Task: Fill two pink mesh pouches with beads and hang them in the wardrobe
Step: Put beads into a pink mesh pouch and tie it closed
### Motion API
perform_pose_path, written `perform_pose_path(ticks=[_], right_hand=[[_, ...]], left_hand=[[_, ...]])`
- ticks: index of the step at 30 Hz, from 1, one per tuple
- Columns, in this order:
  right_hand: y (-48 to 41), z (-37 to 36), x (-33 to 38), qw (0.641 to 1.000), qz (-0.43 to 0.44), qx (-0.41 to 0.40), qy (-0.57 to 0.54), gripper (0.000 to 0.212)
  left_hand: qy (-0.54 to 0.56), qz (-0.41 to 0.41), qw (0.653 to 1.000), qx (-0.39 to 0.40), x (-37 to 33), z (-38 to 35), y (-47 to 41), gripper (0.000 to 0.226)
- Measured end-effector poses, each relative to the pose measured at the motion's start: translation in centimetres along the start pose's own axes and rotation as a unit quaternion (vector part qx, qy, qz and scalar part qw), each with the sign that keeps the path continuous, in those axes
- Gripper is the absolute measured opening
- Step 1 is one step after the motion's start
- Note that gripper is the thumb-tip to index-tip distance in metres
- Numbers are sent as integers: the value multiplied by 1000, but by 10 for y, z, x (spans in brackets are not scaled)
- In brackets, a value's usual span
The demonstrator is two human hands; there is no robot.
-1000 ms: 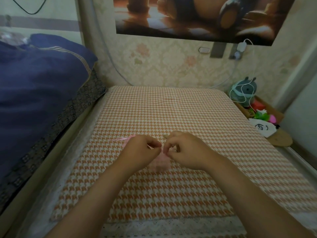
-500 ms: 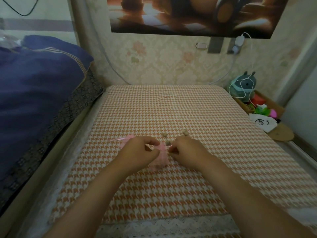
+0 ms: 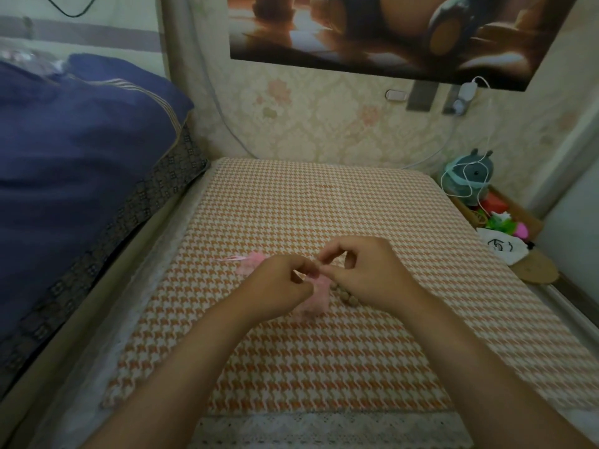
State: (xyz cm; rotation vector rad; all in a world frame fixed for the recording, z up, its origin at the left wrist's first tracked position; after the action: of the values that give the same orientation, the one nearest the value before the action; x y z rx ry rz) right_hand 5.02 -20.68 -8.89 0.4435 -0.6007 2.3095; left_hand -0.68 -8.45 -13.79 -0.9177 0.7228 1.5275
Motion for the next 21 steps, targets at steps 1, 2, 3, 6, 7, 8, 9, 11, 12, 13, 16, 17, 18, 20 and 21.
perform_pose_path(ticks=[1, 2, 3, 6, 7, 8, 9, 11, 12, 13, 16, 17, 18, 20, 21], right_hand=[[2, -4, 5, 1000, 15, 9, 13, 8], [3, -8, 7, 999, 27, 17, 31, 8], [4, -12, 8, 997, 36, 26, 57, 9], [1, -21, 6, 991, 55, 41, 114, 12], [0, -21, 5, 992, 51, 44, 110, 13], [0, -21, 4, 992, 45, 46, 109, 14], [0, -20, 4, 991, 41, 50, 115, 14], [2, -22, 4, 986, 46, 72, 146, 17], [3, -25, 3, 981, 51, 89, 161, 20], [5, -29, 2, 977, 54, 108, 174, 25], [10, -30, -1, 970, 59, 115, 206, 27], [11, -26, -2, 971, 54, 106, 208, 22], [12, -21, -3, 972, 50, 98, 208, 15], [15, -14, -5, 973, 44, 95, 205, 6], [17, -11, -7, 975, 39, 98, 196, 8]], left_hand=[[7, -3, 1000, -1, -1, 0, 0, 27], [16, -7, 1000, 0, -2, 0, 0, 27], [21, -9, 1000, 0, -3, 0, 0, 27], [18, -8, 1000, 0, -2, 1, 1, 28], [18, -4, 1000, -2, -1, 1, 1, 30], [20, 2, 1000, -6, 2, 3, 1, 31], [21, 7, 1000, -10, 3, 4, 1, 31], [19, 9, 1000, -13, 3, 6, 0, 31], [19, 7, 1000, -13, 2, 6, 0, 30], [19, 4, 1000, -12, 1, 5, -1, 30], [19, 0, 1000, -12, -2, 3, 0, 29], [18, -1, 1000, -13, -4, 1, -1, 30], [18, -3, 1000, -13, -6, -1, -1, 31], [27, -7, 1000, -14, -10, -6, -2, 32], [32, -8, 999, -13, -12, -9, -2, 32]])
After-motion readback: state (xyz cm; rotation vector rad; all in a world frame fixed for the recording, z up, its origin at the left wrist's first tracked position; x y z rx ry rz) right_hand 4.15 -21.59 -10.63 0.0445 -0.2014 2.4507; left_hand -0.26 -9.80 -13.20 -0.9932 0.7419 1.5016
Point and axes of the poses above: each hand's wrist, its own y-axis away from the middle knuckle, its own z-axis out of the back of the hand, x = y × z, the point moved 9 cm from there along -y, towards the middle knuckle, and after that the axes turned 11 degrees about y, right-handed, at the moved point
